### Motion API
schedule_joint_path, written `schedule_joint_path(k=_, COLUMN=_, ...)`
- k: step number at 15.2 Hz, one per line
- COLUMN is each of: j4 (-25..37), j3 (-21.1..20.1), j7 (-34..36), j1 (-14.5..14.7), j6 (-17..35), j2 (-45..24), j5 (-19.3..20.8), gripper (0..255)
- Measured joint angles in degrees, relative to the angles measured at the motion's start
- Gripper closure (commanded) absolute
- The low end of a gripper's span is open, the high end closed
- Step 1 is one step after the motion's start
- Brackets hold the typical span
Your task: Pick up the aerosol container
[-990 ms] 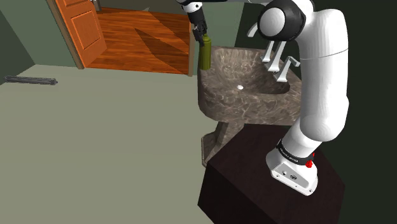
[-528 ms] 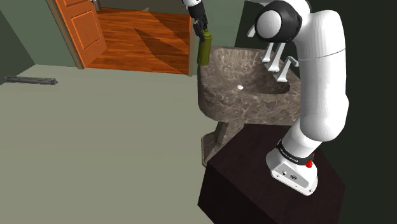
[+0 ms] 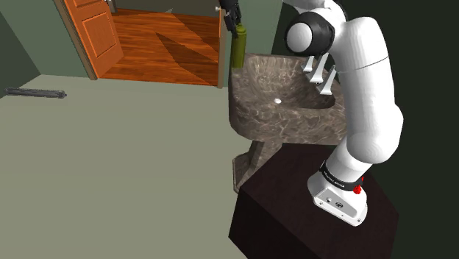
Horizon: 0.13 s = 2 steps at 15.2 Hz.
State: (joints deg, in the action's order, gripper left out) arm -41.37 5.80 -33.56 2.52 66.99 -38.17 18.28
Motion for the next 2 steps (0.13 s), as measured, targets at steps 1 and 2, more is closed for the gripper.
schedule_joint_path(k=1, j4=3.12, j3=0.18, j7=-0.65, j1=-0.04, j6=-1.69, j2=-1.35, j5=0.03, gripper=255)
schedule_joint_path(k=2, j4=6.21, j3=0.35, j7=-1.21, j1=-0.06, j6=-3.22, j2=-2.83, j5=0.03, gripper=255)
